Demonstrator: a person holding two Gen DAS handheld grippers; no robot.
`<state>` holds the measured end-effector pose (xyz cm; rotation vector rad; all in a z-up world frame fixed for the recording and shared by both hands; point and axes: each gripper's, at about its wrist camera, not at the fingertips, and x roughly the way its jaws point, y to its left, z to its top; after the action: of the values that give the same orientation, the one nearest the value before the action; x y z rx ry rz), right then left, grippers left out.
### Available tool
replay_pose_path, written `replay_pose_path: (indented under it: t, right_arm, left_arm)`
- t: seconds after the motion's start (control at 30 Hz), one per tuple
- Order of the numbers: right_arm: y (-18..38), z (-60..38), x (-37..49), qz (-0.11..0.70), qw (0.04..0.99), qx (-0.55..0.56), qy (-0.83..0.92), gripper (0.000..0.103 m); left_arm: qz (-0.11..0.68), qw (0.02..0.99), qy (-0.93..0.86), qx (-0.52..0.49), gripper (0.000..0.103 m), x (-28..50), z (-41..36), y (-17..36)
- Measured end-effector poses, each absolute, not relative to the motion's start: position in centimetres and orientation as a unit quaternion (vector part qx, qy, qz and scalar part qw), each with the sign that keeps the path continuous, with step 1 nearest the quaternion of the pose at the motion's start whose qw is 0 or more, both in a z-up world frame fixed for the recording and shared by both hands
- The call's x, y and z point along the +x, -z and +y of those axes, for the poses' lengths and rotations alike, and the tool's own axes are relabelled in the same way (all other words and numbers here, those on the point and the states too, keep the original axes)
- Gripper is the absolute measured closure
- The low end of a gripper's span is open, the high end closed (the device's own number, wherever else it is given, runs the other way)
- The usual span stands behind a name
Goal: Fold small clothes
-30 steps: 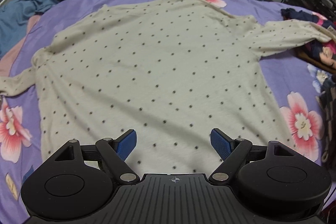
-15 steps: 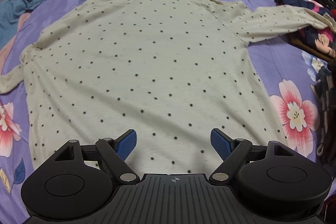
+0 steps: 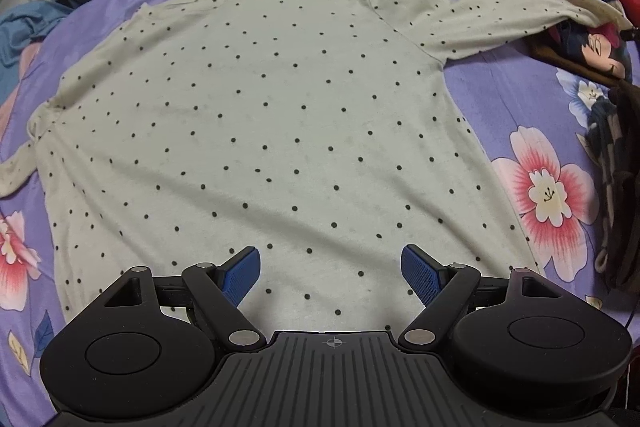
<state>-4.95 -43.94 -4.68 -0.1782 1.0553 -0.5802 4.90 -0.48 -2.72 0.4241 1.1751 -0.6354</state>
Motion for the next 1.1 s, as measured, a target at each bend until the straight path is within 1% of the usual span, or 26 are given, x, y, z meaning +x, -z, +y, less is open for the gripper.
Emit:
replay_pose_path:
  t: [0.1,0.17,0.27,0.4,0.47,0.63,0.83,0.93,1.1]
  right_arm:
    - [2.5,-45.6,-6.4,0.490,0.827,0.143,0.235,0.097]
    - [1.8,-46.1,-7.1,0.470,0.818,0.264,0.199,0.097]
    - [0.8,-45.2,-7.2,0.427,0.812,0.377,0.129,0.097]
    - [0.2,-43.1,-4.9,0.366,0.803,0.469,0.030,0.097]
    - [0.0,-41.7,-3.3,0.346,0.800,0.490,-0.012,0.097]
    - [-0.2,-37.1,1.7,0.333,0.779,0.525,-0.085,0.097]
    - [0.0,-29.9,7.0,0.337,0.737,0.560,-0.175,0.097]
    - [0.0,-26.0,10.4,0.352,0.721,0.562,-0.202,0.097]
    - [0.6,-19.0,15.9,0.399,0.713,0.531,-0.225,0.097]
  left_arm:
    - [0.543,0.763,0.295,0.191,0.000,4.9,-0.5,2.9]
    - [0.544,0.761,0.298,0.189,0.000,4.9,-0.5,2.9]
    - [0.547,0.758,0.300,0.189,0.000,4.9,-0.3,3.0]
    - [0.542,0.761,0.299,0.192,0.000,5.3,0.4,2.8]
    - [0.541,0.765,0.293,0.190,0.000,5.7,1.1,2.7]
    - [0.542,0.774,0.273,0.183,0.000,6.9,3.6,2.6]
    - [0.548,0.779,0.245,0.179,0.000,8.1,6.9,3.3]
    - [0.548,0.784,0.230,0.178,0.000,8.6,8.4,3.6]
    - [0.549,0.789,0.211,0.178,0.000,10.1,10.4,3.9]
